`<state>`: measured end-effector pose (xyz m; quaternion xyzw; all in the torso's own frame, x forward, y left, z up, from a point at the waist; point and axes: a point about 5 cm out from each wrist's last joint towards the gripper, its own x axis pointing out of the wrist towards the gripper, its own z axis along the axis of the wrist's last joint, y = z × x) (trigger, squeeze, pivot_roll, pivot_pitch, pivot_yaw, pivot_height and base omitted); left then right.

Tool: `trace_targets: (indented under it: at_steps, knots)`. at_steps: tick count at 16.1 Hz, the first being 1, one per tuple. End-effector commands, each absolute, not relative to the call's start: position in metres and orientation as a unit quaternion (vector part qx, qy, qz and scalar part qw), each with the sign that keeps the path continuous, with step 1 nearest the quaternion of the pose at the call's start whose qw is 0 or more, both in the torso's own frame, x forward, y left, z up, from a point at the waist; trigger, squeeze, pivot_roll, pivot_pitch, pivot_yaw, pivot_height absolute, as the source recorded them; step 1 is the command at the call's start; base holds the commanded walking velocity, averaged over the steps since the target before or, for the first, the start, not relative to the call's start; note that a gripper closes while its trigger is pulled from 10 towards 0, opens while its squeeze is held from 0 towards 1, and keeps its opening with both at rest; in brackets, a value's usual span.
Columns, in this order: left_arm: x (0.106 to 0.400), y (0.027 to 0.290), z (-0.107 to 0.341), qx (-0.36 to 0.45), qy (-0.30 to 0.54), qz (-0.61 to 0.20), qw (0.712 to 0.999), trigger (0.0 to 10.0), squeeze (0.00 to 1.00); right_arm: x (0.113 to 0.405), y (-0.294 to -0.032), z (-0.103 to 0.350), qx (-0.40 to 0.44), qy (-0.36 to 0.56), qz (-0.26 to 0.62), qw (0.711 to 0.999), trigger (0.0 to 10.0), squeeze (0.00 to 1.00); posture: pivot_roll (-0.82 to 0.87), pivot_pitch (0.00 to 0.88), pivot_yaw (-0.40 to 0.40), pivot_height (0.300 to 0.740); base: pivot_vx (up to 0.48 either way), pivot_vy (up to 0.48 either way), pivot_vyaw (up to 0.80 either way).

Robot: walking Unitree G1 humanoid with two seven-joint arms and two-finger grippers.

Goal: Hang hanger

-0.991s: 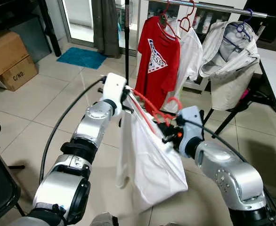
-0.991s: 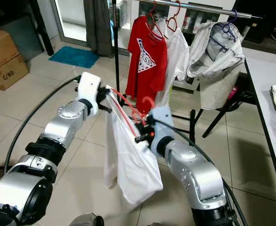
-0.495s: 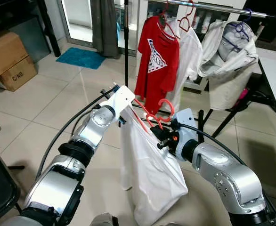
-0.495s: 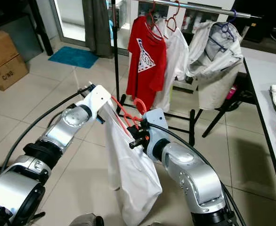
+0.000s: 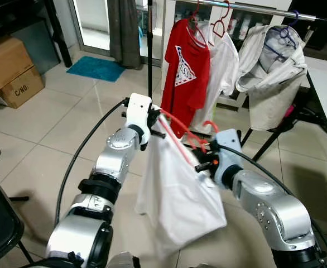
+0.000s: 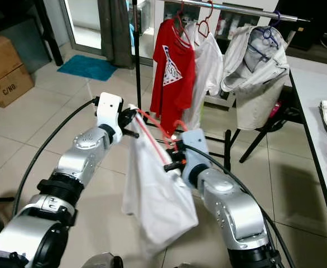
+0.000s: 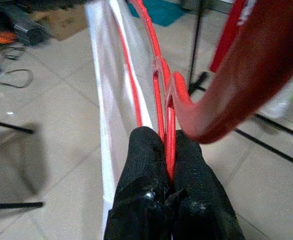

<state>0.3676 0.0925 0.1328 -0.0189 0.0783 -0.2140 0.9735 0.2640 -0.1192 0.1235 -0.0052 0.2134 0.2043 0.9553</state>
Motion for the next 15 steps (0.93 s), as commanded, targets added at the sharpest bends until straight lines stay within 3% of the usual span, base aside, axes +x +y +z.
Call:
trace_targets:
  at_steps: [1, 2, 3, 4, 5, 6, 8, 9, 10, 11, 12, 13, 14, 15]
  knots:
    - [0.368, 0.09, 0.143, -0.042, 0.058, -0.227, 0.971, 0.0, 0.0, 0.266, -0.127, 0.121, -0.016, 0.226, 0.181, 0.957, 10.0, 0.0, -0.07, 0.008, -0.018, 0.74, 0.0, 0.0, 0.0]
    - [0.367, 0.089, 0.142, -0.041, 0.066, -0.232, 0.97, 0.0, 0.0, 0.267, -0.127, 0.122, -0.017, 0.222, 0.183, 0.958, 10.0, 0.0, -0.07, 0.008, -0.016, 0.74, 0.0, 0.0, 0.0]
    - [0.368, 0.092, 0.137, -0.002, 0.081, -0.221, 0.972, 2.0, 0.0, 0.267, -0.125, 0.124, -0.016, 0.216, 0.189, 0.958, 10.0, 0.0, -0.07, 0.007, -0.015, 0.74, 0.0, 0.0, 0.0]
    - [0.369, 0.1, 0.131, 0.056, 0.099, -0.193, 0.975, 10.0, 0.0, 0.266, -0.123, 0.125, -0.014, 0.212, 0.193, 0.958, 10.0, 0.0, -0.07, 0.008, -0.013, 0.74, 0.0, 0.0, 0.0]
    - [0.369, 0.102, 0.13, 0.056, 0.104, -0.189, 0.975, 10.0, 0.11, 0.266, -0.122, 0.125, -0.012, 0.21, 0.195, 0.958, 10.0, 0.0, -0.07, 0.008, -0.013, 0.74, 0.0, 0.0, 0.0]
    - [0.369, 0.103, 0.13, 0.049, 0.104, -0.189, 0.975, 10.0, 1.0, 0.266, -0.12, 0.126, -0.009, 0.207, 0.199, 0.958, 10.0, 0.0, -0.07, 0.008, -0.01, 0.74, 0.0, 0.0, 0.0]
    - [0.368, 0.102, 0.131, 0.059, 0.104, -0.202, 0.972, 10.0, 1.0, 0.266, -0.119, 0.127, -0.005, 0.203, 0.203, 0.958, 10.0, 0.0, -0.07, 0.008, -0.011, 0.74, 0.0, 0.0, 0.0]
    - [0.367, 0.1, 0.129, 0.072, 0.101, -0.21, 0.97, 10.0, 0.8, 0.266, -0.118, 0.128, -0.001, 0.2, 0.206, 0.958, 10.0, 0.0, -0.07, 0.007, -0.012, 0.74, 0.0, 0.0, 0.0]
    - [0.367, 0.099, 0.129, 0.074, 0.102, -0.213, 0.969, 10.0, 0.42, 0.266, -0.119, 0.128, -0.001, 0.2, 0.206, 0.958, 10.0, 0.0, -0.07, 0.008, -0.012, 0.74, 0.0, 0.0, 0.0]
    - [0.366, 0.099, 0.127, 0.075, 0.103, -0.213, 0.969, 4.8, 0.0, 0.267, -0.119, 0.129, 0.0, 0.198, 0.207, 0.958, 10.0, 0.0, -0.07, 0.006, -0.013, 0.74, 0.0, 0.0, 0.0]
    - [0.366, 0.099, 0.127, 0.075, 0.103, -0.213, 0.969, 3.6, 0.0, 0.267, -0.119, 0.13, 0.0, 0.196, 0.209, 0.958, 10.0, 0.0, -0.07, 0.004, -0.012, 0.74, 0.0, 0.0, 0.0]
    - [0.367, 0.099, 0.127, 0.078, 0.102, -0.212, 0.969, 8.6, 0.0, 0.267, -0.119, 0.131, 0.001, 0.194, 0.211, 0.958, 10.0, 0.0, -0.07, 0.004, -0.012, 0.74, 0.0, 0.0, 0.0]
    - [0.367, 0.1, 0.127, 0.083, 0.1, -0.207, 0.97, 10.0, 0.0, 0.267, -0.119, 0.131, 0.001, 0.194, 0.211, 0.958, 10.0, 0.0, -0.07, 0.004, -0.012, 0.74, 0.0, 0.0, 0.0]
    - [0.367, 0.1, 0.127, 0.079, 0.099, -0.209, 0.97, 10.0, 1.0, 0.266, -0.119, 0.131, 0.001, 0.194, 0.211, 0.958, 10.0, 0.0, -0.07, 0.004, -0.012, 0.74, 0.0, 0.0, 0.0]
